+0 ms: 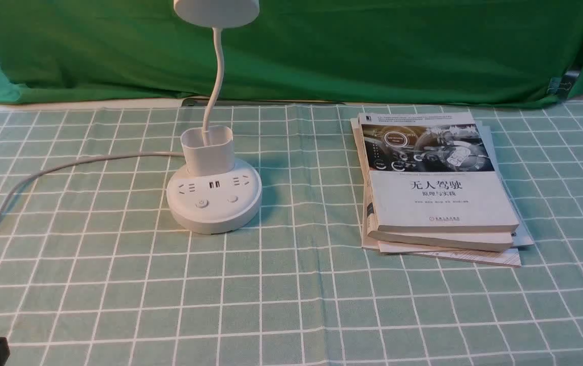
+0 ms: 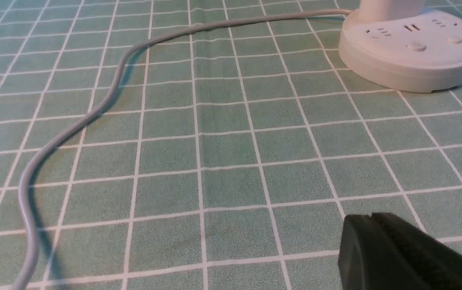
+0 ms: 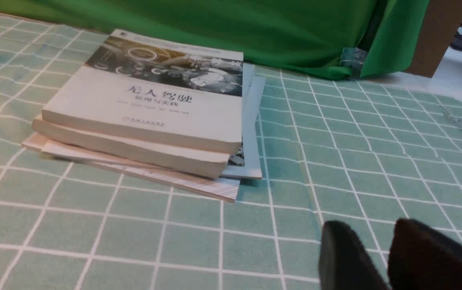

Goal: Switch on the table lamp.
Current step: 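Press the power button on the lamp base to turn the lamp on with the left gripper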

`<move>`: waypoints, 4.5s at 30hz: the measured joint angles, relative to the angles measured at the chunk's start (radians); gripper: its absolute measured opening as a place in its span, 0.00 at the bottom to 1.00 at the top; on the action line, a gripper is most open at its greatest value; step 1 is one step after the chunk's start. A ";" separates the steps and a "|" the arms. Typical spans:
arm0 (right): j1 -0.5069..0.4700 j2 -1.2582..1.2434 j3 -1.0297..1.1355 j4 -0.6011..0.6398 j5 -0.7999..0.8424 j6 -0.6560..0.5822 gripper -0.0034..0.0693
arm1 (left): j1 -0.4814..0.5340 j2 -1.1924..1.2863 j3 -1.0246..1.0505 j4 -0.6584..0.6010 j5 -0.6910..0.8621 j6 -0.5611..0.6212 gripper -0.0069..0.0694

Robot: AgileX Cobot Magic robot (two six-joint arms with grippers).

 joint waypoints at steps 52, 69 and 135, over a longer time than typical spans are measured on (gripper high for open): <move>0.000 0.000 0.000 0.000 0.000 0.000 0.37 | 0.000 0.000 0.000 0.079 -0.959 0.101 0.12; 0.000 0.000 0.000 0.000 0.000 0.000 0.37 | 0.000 0.268 -0.535 0.084 -0.448 -0.205 0.12; 0.000 0.000 0.000 0.000 0.000 0.000 0.37 | -0.359 1.797 -1.380 -0.001 0.227 -0.215 0.12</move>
